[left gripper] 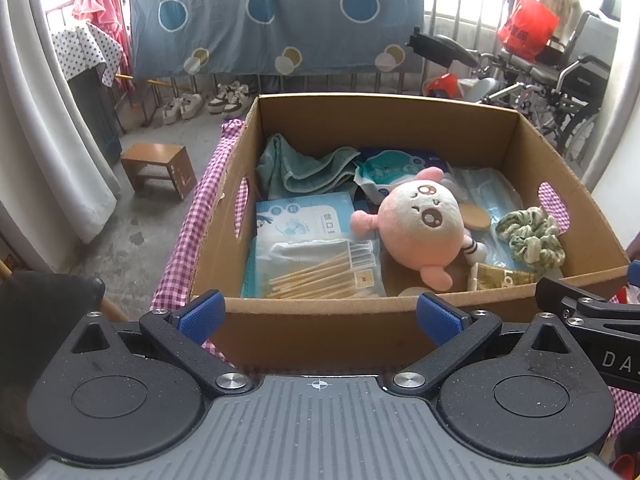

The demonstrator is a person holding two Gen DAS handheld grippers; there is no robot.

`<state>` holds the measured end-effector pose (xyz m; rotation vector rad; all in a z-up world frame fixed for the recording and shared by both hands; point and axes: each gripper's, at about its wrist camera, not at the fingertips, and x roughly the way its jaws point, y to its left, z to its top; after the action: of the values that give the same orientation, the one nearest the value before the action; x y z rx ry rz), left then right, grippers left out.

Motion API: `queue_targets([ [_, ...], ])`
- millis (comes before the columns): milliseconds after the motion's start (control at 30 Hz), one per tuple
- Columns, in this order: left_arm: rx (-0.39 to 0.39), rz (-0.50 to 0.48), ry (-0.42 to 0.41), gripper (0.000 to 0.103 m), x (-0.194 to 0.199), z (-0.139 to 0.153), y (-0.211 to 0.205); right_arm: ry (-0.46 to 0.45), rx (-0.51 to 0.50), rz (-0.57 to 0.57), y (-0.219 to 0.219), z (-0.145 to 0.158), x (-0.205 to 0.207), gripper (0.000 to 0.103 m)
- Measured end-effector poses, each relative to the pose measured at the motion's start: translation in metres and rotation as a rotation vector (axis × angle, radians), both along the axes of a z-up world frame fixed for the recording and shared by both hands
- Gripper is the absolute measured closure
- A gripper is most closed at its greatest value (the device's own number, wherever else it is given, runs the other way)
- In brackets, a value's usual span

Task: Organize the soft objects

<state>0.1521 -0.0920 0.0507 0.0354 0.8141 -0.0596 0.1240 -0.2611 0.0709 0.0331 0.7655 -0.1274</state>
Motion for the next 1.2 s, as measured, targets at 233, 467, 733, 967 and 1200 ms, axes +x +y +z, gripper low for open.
queue_targets([
  [233,0.0,0.0,0.001,0.001,0.0004,0.0001,-0.0003,0.001,-0.002,0.0,-0.0004,0.0012,0.0,0.0],
  [467,0.001,0.0,0.002,0.001,-0.0002,0.0004,-0.0005,0.001,-0.002,0.0,-0.0009,0.0018,-0.0006,0.0],
  [733,0.002,0.001,0.002,0.001,0.0,0.0003,-0.0005,0.001,-0.002,0.0,-0.0005,0.0013,-0.0003,0.0],
  [967,0.003,0.003,0.001,0.001,-0.0024,0.0015,0.0003,0.0,-0.002,0.001,-0.0003,0.0014,-0.0003,0.0],
  [1200,0.003,0.004,0.001,0.001,-0.0025,0.0018,0.0007,-0.001,-0.002,0.001,-0.0005,0.0022,-0.001,0.0],
])
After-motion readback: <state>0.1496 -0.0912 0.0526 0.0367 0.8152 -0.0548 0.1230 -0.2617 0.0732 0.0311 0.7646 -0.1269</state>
